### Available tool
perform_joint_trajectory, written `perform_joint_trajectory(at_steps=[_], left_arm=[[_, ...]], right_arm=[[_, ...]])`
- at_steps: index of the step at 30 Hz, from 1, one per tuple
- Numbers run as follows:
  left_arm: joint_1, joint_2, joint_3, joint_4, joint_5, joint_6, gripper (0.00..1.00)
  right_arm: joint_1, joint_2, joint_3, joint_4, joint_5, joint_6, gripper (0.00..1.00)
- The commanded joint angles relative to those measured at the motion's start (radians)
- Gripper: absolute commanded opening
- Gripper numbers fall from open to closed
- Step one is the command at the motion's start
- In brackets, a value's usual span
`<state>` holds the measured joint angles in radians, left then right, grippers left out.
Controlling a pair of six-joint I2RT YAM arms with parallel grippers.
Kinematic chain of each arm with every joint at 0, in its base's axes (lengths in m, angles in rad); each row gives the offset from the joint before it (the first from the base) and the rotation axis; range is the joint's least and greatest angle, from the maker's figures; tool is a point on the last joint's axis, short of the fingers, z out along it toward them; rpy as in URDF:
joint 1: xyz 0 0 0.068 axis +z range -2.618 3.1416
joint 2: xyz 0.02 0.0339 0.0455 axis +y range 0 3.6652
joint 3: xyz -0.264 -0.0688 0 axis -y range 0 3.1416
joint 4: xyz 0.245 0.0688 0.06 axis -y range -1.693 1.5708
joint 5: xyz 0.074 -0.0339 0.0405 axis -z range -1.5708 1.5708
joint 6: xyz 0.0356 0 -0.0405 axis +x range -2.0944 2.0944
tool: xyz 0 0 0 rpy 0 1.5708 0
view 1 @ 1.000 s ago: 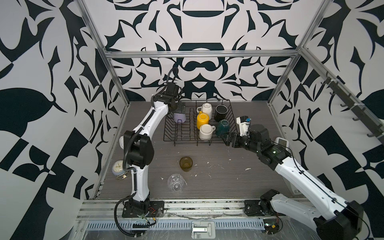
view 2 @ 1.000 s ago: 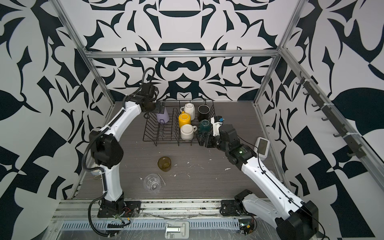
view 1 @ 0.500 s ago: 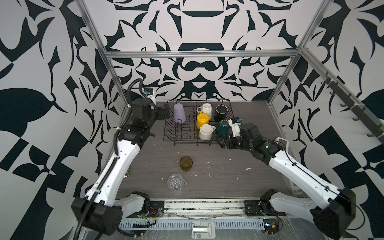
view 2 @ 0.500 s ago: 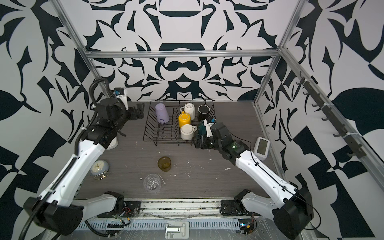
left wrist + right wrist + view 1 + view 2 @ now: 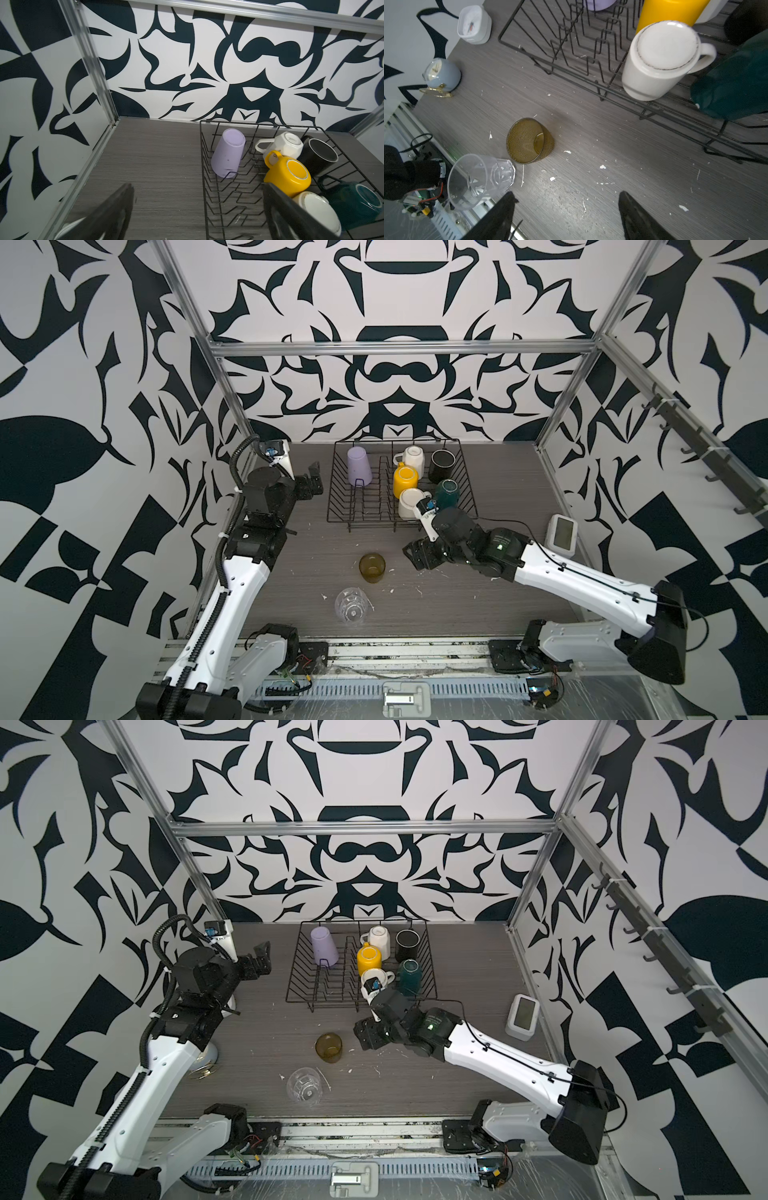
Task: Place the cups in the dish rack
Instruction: 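Move the right gripper down onto the rim of the olive glass cup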
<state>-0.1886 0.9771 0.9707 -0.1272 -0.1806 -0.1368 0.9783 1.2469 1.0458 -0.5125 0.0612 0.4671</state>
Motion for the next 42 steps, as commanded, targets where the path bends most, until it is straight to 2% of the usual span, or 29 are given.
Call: perform_joint_trajectory(at_steps=[1,4,10,31,34,42], left_arm=[[0.003,-0.017,-0.018,0.051,-0.044,0.037,0.99],[0.003,-0.014,-0.023,0.051,-0.080,0.065,0.99],[0.003,-0.034,-0.028,0.053,-0.085,0.063,0.99],[0.003,-0.031,-0.033,0.052,-0.089,0.068,0.99],[0.003,-0.034,-0.033,0.052,-0.088,0.071,0.99],[0.003,-0.019,-0.032,0.052,-0.071,0.049,0.99]], right_arm=[[0.056,0.017,0.016,-0.012,0.080,0.034,0.77],[0.113,0.063,0.033,-0.024,0.165,0.046,0.77],[0.158,0.200,0.107,-0.028,0.210,0.061,0.74],[0.153,0.560,0.306,0.014,0.163,-0.019,0.56],[0.150,0.585,0.310,0.017,0.159,-0.024,0.50],[0.147,0.600,0.303,0.022,0.182,-0.033,0.22]])
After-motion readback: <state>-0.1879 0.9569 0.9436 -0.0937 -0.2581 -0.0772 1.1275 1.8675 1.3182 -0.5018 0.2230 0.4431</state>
